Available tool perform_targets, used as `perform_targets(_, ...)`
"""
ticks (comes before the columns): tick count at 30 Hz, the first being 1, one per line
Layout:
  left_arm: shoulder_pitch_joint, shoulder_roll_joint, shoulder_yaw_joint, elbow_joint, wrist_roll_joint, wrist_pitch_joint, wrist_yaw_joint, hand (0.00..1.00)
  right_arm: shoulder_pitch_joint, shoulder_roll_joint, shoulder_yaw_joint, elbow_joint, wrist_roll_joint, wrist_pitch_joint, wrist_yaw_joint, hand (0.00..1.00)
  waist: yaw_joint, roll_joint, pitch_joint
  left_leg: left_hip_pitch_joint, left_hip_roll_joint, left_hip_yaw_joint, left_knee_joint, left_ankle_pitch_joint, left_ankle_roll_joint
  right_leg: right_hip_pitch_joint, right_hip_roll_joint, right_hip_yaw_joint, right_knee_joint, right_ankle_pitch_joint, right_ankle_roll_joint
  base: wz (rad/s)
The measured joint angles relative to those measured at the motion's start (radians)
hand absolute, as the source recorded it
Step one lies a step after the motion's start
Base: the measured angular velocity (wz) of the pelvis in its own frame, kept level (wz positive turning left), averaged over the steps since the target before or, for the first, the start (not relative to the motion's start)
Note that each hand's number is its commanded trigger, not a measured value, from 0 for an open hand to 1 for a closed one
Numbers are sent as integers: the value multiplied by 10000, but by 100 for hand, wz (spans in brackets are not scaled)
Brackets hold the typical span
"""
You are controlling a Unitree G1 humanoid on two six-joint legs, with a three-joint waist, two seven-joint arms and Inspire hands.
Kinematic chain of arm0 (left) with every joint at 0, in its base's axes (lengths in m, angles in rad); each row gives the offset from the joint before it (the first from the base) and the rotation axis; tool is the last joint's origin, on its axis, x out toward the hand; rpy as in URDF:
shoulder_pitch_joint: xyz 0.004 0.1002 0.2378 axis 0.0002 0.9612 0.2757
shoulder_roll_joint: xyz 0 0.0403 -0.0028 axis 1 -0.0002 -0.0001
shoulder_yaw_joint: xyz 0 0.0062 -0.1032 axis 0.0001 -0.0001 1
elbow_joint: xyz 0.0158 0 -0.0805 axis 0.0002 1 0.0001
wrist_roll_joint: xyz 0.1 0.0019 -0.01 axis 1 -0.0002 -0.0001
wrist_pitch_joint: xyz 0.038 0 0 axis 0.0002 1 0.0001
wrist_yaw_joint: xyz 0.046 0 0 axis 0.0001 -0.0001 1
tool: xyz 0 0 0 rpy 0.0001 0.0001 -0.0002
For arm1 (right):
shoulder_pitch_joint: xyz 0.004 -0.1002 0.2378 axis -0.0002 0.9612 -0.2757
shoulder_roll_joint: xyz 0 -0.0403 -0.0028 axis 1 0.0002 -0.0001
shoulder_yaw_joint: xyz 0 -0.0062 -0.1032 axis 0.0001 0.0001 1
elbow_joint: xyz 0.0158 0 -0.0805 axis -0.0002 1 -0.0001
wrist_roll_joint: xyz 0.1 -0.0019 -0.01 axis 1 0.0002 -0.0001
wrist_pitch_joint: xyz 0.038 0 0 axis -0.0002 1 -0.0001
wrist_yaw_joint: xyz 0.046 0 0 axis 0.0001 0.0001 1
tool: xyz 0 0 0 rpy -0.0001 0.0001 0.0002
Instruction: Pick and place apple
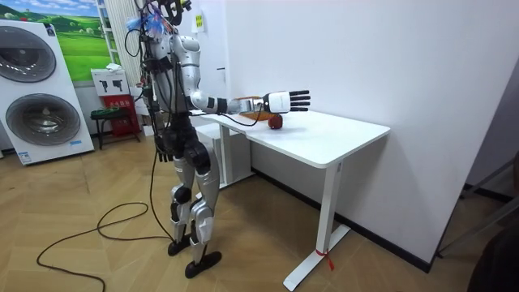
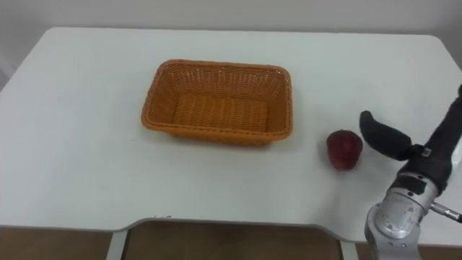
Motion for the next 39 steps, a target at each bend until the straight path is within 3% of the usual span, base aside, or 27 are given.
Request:
perform_targets(6, 9, 11, 0, -20, 50, 21, -247, 0, -8, -5, 203, 349, -27, 21, 1089, 0, -2, 19, -13, -14, 8, 6, 6, 0, 0, 27, 7, -17, -35, 23, -8, 0)
perform_targets(13, -23, 13, -2, -63, 67, 20, -264, 0, -20, -10, 400, 1360, -34, 317, 2431, 0, 1, 35, -15, -5, 3, -1, 5, 5, 5, 29, -5, -25, -31, 30, -4, 0)
perform_targets(24, -52, 57, 35, 11, 157, 14, -264, 0, -69, -367, 412, 2392, 2, 160, 3114, 0, 17, -39, -4, 192, 4, -67, -3, 5, 4, 373, -16, -125, -192, 84, 3, 1)
perform_targets(25, -43, 67, 38, 13, 155, 15, -257, 0, -107, -374, 412, 2603, -47, 18, 3152, 58, 17, -63, -3, 194, 5, -76, 6, 5, 4, 380, -15, -134, -191, 86, 1, 4)
perform_targets(26, -39, 67, 38, 13, 157, 14, -255, 0, -136, -373, 411, 2761, -92, -58, 3161, 71, 17, -76, -5, 193, 5, -84, 8, 5, 4, 388, -18, -147, -189, 87, 1, 5)
perform_targets(27, -33, 65, 39, 12, 159, 15, -256, 0, -146, -372, 406, 2895, -207, -141, 3184, 100, 13, -87, -16, 190, 2, -113, 8, 5, 4, 401, -24, -184, -192, 86, 1, 10)
perform_targets(31, -1, 71, 374, -11, 208, 16, -280, 0, -248, -377, 178, 3499, -1000, -293, 3273, 100, 11, -214, -100, 195, -3, -230, 2, 2, 1, 533, -13, -312, -346, 115, 3, 9)
perform_targets(39, 83, 84, 443, -215, 249, 17, -434, 0, -832, -418, -714, 4458, -1224, -446, 3079, 100, -13, -186, -94, 330, 5, -262, -18, -3, 0, 691, 3, -339, -386, 128, 10, 0)
